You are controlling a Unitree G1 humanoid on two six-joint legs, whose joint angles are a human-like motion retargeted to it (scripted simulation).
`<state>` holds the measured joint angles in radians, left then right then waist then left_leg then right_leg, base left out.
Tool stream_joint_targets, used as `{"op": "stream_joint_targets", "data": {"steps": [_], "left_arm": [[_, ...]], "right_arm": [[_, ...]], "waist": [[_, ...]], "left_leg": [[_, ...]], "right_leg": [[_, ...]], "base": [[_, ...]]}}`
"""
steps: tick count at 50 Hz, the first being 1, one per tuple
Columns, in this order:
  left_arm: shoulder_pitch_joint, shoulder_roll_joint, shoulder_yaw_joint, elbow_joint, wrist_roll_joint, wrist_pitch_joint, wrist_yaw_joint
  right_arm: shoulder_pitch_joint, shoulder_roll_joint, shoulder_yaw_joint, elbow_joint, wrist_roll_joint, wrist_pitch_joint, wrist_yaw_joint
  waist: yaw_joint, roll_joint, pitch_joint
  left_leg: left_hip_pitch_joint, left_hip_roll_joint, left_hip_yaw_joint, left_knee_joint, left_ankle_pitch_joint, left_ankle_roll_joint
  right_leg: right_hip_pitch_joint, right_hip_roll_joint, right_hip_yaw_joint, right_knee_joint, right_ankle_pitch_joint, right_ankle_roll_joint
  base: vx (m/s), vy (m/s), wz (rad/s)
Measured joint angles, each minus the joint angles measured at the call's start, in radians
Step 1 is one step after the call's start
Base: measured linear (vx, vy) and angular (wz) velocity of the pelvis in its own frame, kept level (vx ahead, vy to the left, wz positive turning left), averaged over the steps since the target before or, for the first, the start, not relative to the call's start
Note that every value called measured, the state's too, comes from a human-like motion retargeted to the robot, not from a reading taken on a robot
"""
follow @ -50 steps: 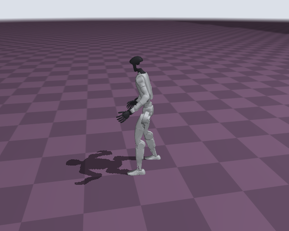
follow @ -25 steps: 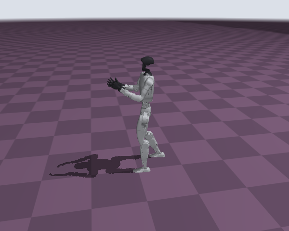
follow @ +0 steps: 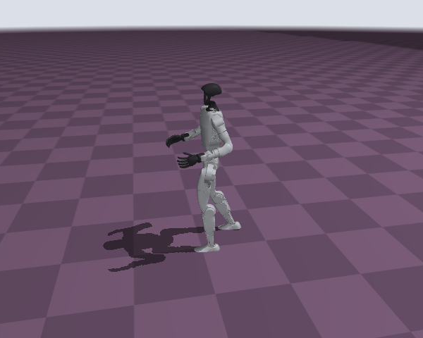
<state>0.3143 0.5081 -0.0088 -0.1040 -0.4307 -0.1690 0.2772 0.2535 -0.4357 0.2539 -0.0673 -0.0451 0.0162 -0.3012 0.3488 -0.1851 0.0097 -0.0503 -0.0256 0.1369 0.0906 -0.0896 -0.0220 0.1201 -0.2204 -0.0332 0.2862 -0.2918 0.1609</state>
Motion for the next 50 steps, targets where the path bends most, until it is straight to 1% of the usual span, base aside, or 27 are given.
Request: {"op": "stream_joint_targets", "data": {"steps": [3, 5, 8, 10, 12, 15, 18, 20, 23, 25, 27, 28, 30, 32, 33, 35, 36, 37, 38, 39, 40, 42, 43, 45, 46, 48, 50], "left_arm": [[0.235, -0.052, 0.115, -0.058, -0.082, -0.037, 0.044], [0.351, -0.095, 0.164, -0.090, -0.118, -0.065, 0.079], [0.423, -0.143, 0.174, -0.118, -0.143, -0.094, 0.148], [0.401, -0.166, 0.151, -0.120, -0.153, -0.093, 0.192], [0.320, -0.180, 0.110, -0.112, -0.159, -0.074, 0.225], [0.115, -0.190, 0.033, -0.090, -0.153, -0.046, 0.262], [-0.123, -0.166, -0.074, -0.068, -0.115, -0.045, 0.284], [-0.302, -0.140, -0.158, 0.005, -0.088, -0.031, 0.295], [-0.590, -0.119, -0.277, 0.291, -0.064, 0.056, 0.319], [-0.783, -0.136, -0.333, 0.562, -0.058, 0.126, 0.334], [-0.900, -0.170, -0.354, 0.740, -0.061, 0.166, 0.359], [-0.946, -0.185, -0.356, 0.790, -0.071, 0.167, 0.376], [-1.018, -0.197, -0.351, 0.787, -0.114, 0.136, 0.407], [-1.069, -0.175, -0.349, 0.663, -0.155, 0.084, 0.411], [-1.098, -0.153, -0.349, 0.586, -0.165, 0.059, 0.400], [-1.165, -0.085, -0.356, 0.433, -0.155, 0.004, 0.374], [-1.199, -0.027, -0.362, 0.361, -0.127, -0.029, 0.365], [-1.230, 0.037, -0.368, 0.292, -0.098, -0.063, 0.356], [-1.255, 0.109, -0.376, 0.227, -0.065, -0.098, 0.348], [-1.277, 0.196, -0.378, 0.152, -0.048, -0.132, 0.351], [-1.298, 0.289, -0.375, 0.073, -0.039, -0.165, 0.360], [-1.316, 0.478, -0.348, -0.070, -0.076, -0.215, 0.384], [-1.310, 0.578, -0.322, -0.138, -0.107, -0.236, 0.400], [-1.254, 0.748, -0.246, -0.227, -0.165, -0.274, 0.445], [-1.192, 0.811, -0.201, -0.238, -0.182, -0.286, 0.474], [-1.043, 0.906, -0.112, -0.233, -0.213, -0.292, 0.518], [-0.803, 0.939, 0.025, -0.221, -0.237, -0.269, 0.506]], "right_arm": [[0.166, -0.041, -0.084, -0.065, 0.024, -0.018, -0.008], [0.261, -0.084, -0.139, -0.115, 0.056, -0.037, -0.020], [0.362, -0.142, -0.199, -0.167, 0.100, -0.061, -0.063], [0.396, -0.170, -0.220, -0.184, 0.131, -0.063, -0.093], [0.393, -0.183, -0.221, -0.185, 0.150, -0.053, -0.107], [0.321, -0.186, -0.197, -0.158, 0.124, -0.034, -0.093], [0.190, -0.163, -0.119, -0.080, 0.042, -0.037, -0.104], [0.063, -0.129, -0.029, 0.028, 0.025, -0.026, -0.133], [-0.190, -0.040, 0.126, 0.272, 0.118, 0.015, -0.180], [-0.384, 0.034, 0.194, 0.421, 0.186, 0.024, -0.253], [-0.542, 0.104, 0.200, 0.453, 0.192, 0.009, -0.365], [-0.624, 0.142, 0.189, 0.442, 0.183, -0.003, -0.410], [-0.799, 0.221, 0.157, 0.396, 0.159, -0.012, -0.403], [-0.978, 0.289, 0.148, 0.354, 0.137, -0.002, -0.354], [-1.070, 0.311, 0.156, 0.342, 0.119, 0.010, -0.339], [-1.252, 0.322, 0.192, 0.325, 0.071, 0.035, -0.341], [-1.339, 0.312, 0.213, 0.313, 0.052, 0.031, -0.357], [-1.420, 0.301, 0.233, 0.297, 0.037, 0.024, -0.369], [-1.488, 0.287, 0.251, 0.271, 0.029, 0.011, -0.372], [-1.561, 0.273, 0.263, 0.243, 0.026, 0.003, -0.370], [-1.636, 0.260, 0.272, 0.215, 0.026, -0.002, -0.366], [-1.742, 0.236, 0.264, 0.149, 0.032, -0.001, -0.363], [-1.783, 0.224, 0.245, 0.114, 0.036, 0.004, -0.366], [-1.808, 0.186, 0.200, 0.044, 0.032, 0.020, -0.386], [-1.774, 0.160, 0.173, 0.008, 0.025, 0.030, -0.401], [-1.666, 0.101, 0.118, -0.065, 0.014, 0.049, -0.417], [-1.491, 0.036, 0.058, -0.170, 0.006, 0.068, -0.390]], "waist": [[-0.050, 0.020, 0.060], [-0.085, 0.038, 0.103], [-0.135, 0.072, 0.177], [-0.171, 0.100, 0.232], [-0.209, 0.126, 0.292], [-0.277, 0.143, 0.368], [-0.359, 0.120, 0.383], [-0.408, 0.107, 0.380], [-0.467, 0.100, 0.372], [-0.494, 0.113, 0.368], [-0.509, 0.144, 0.352], [-0.511, 0.166, 0.346], [-0.496, 0.214, 0.349], [-0.459, 0.251, 0.341], [-0.436, 0.261, 0.335], [-0.393, 0.252, 0.310], [-0.376, 0.246, 0.299], [-0.365, 0.238, 0.282], [-0.366, 0.228, 0.255], [-0.375, 0.215, 0.232], [-0.388, 0.201, 0.212], [-0.386, 0.181, 0.164], [-0.377, 0.164, 0.140], [-0.348, 0.118, 0.084], [-0.314, 0.120, 0.059], [-0.237, 0.132, 0.017], [-0.162, 0.147, -0.023]], "left_leg": [[-0.031, 0.028, 0.035, -0.043, 0.034, -0.019], [-0.056, 0.049, 0.062, -0.075, 0.064, -0.034], [-0.107, 0.081, 0.095, -0.115, 0.115, -0.050], [-0.151, 0.102, 0.107, -0.136, 0.151, -0.055], [-0.212, 0.123, 0.105, -0.135, 0.178, -0.057], [-0.385, 0.144, 0.073, -0.032, 0.183, -0.059], [-0.690, 0.140, 0.015, 0.284, 0.113, -0.061], [-0.886, 0.137, -0.017, 0.544, 0.045, -0.047], [-1.074, 0.148, -0.042, 0.903, -0.050, 0.012], [-1.136, 0.178, -0.056, 1.099, -0.100, 0.047], [-1.135, 0.220, -0.067, 1.213, -0.127, 0.070], [-1.116, 0.243, -0.071, 1.238, -0.131, 0.077], [-1.036, 0.289, -0.073, 1.210, -0.106, 0.078], [-0.901, 0.311, -0.050, 1.020, 0.006, 0.057], [-0.814, 0.309, -0.031, 0.867, 0.092, 0.042], [-0.593, 0.265, 0.013, 0.415, 0.317, -0.002], [-0.447, 0.246, 0.025, 0.118, 0.430, -0.061], [-0.338, 0.235, 0.028, -0.100, 0.490, -0.122], [-0.304, 0.242, 0.016, -0.158, 0.444, -0.190], [-0.285, 0.246, 0.010, -0.178, 0.384, -0.223], [-0.274, 0.249, 0.007, -0.178, 0.317, -0.239], [-0.244, 0.254, 0.067, -0.158, 0.274, -0.228], [-0.254, 0.240, 0.113, -0.097, 0.262, -0.198], [-0.359, 0.202, 0.205, 0.208, 0.175, -0.109], [-0.416, 0.239, 0.203, 0.391, 0.134, -0.093], [-0.500, 0.284, 0.160, 0.701, 0.101, -0.088], [-0.547, 0.257, 0.067, 0.900, 0.162, -0.143]], "right_leg": [[-0.048, 0.024, 0.027, -0.044, 0.014, 0.013], [-0.091, 0.043, 0.052, -0.067, 0.026, 0.025], [-0.169, 0.074, 0.093, -0.088, 0.052, 0.045], [-0.233, 0.095, 0.112, -0.084, 0.064, 0.055], [-0.313, 0.115, 0.114, -0.045, 0.051, 0.052], [-0.492, 0.129, 0.110, 0.120, -0.010, 0.026], [-0.713, 0.137, 0.158, 0.419, -0.115, -0.015], [-0.828, 0.157, 0.200, 0.642, -0.235, -0.056], [-0.933, 0.185, 0.221, 0.968, -0.412, -0.142], [-0.964, 0.210, 0.217, 1.153, -0.471, -0.188], [-0.949, 0.241, 0.207, 1.260, -0.485, -0.217], [-0.929, 0.260, 0.200, 1.281, -0.480, -0.230], [-0.872, 0.298, 0.187, 1.257, -0.434, -0.249], [-0.818, 0.319, 0.188, 1.139, -0.315, -0.238], [-0.790, 0.323, 0.196, 1.050, -0.230, -0.217], [-0.728, 0.316, 0.240, 0.808, -0.011, -0.130], [-0.676, 0.323, 0.275, 0.645, 0.119, -0.054], [-0.625, 0.328, 0.304, 0.479, 0.243, 0.018], [-0.576, 0.331, 0.322, 0.310, 0.356, 0.080], [-0.527, 0.326, 0.313, 0.142, 0.449, 0.101], [-0.479, 0.317, 0.291, -0.026, 0.530, 0.101], [-0.448, 0.270, 0.242, -0.192, 0.522, 0.101], [-0.444, 0.224, 0.209, -0.227, 0.476, 0.101], [-0.444, 0.090, 0.144, -0.200, 0.361, 0.099], [-0.430, 0.083, 0.111, -0.135, 0.314, 0.057], [-0.386, 0.079, 0.089, 0.012, 0.251, -0.005], [-0.328, 0.083, 0.124, 0.150, 0.239, -0.016]], "base": [[-0.24, -0.05, -0.59], [-0.31, -0.05, -0.70], [-0.38, -0.04, -0.64], [-0.46, -0.04, -0.46], [-0.51, -0.05, -0.22], [-0.56, -0.07, 0.24], [-0.54, -0.08, 0.75], [-0.41, -0.06, 0.72], [-0.26, -0.05, 0.28], [-0.15, -0.06, -0.27], [-0.14, -0.08, -0.56], [-0.20, -0.12, -0.70], [-0.31, -0.16, -0.80], [-0.50, -0.23, -0.74], [-0.64, -0.29, -0.60], [-0.72, -0.33, -0.45], [-0.74, -0.39, -0.37], [-0.71, -0.50, -0.20], [-0.71, -0.67, 0.14], [-0.72, -0.83, 0.47], [-0.82, -0.78, 0.33], [-0.95, -0.48, -0.19], [-1.02, -0.12, -0.48], [-0.98, 0.03, -0.49], [-0.88, -0.17, -0.53], [-0.79, -0.35, -0.52], [-0.74, -0.32, -0.15]]}}
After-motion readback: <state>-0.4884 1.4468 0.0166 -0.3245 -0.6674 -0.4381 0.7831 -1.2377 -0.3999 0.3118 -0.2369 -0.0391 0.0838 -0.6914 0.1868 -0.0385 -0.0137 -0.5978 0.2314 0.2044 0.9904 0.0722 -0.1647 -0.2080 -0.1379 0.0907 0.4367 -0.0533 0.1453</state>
